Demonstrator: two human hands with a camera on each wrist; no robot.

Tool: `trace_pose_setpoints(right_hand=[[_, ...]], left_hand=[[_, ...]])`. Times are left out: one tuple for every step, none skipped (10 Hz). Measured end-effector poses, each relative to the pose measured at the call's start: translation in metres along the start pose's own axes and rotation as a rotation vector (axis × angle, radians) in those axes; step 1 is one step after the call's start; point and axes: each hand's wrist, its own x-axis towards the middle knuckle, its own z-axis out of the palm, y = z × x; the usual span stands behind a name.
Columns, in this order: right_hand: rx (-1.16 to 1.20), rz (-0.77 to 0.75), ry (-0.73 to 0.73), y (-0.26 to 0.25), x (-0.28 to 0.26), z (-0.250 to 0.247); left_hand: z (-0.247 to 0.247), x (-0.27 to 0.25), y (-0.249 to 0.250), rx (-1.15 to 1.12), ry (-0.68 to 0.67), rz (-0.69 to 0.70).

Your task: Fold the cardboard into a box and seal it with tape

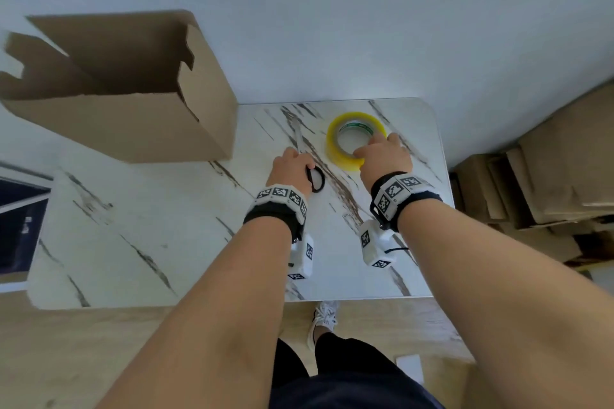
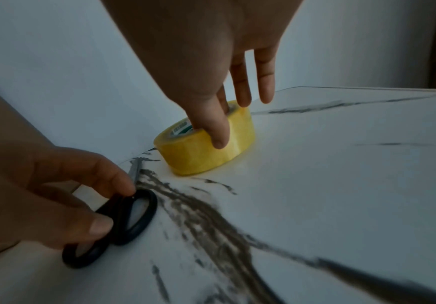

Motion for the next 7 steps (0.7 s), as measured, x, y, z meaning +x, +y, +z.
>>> trace_pose_setpoints(right_hand=[[0.010,0.008,-0.004,0.000,0.012,-0.003],[0.004,0.015,0.002,-0.001,0.018,-0.006],[0.006,0.016,0.002,-0.003,0.020,-0.010],[0.068,0.023,0.002,-0.005,0.018,-0.012],[0.145,0.035,0.036,-0.007,0.012,-0.014],[0.229,0.032,0.051,-0.015,-0.003,-0.019],[0.307,0.025,0.072,-0.026,-0.016,-0.024]], left_hand=[[-0.008,0.021,0.001,0.000,0.027,-0.007],[-0.013,0.033,0.003,0.007,0.019,-0.005],[-0.013,0.035,0.004,0.013,0.019,-0.009],[-0.016,0.029,0.007,0.002,0.013,-0.027],[-0.023,0.020,0.004,-0.003,0.025,-0.045],[-0.038,0.002,0.004,0.032,-0.024,-0.079],[-0.049,-0.013,-0.003,0.043,-0.025,-0.093]])
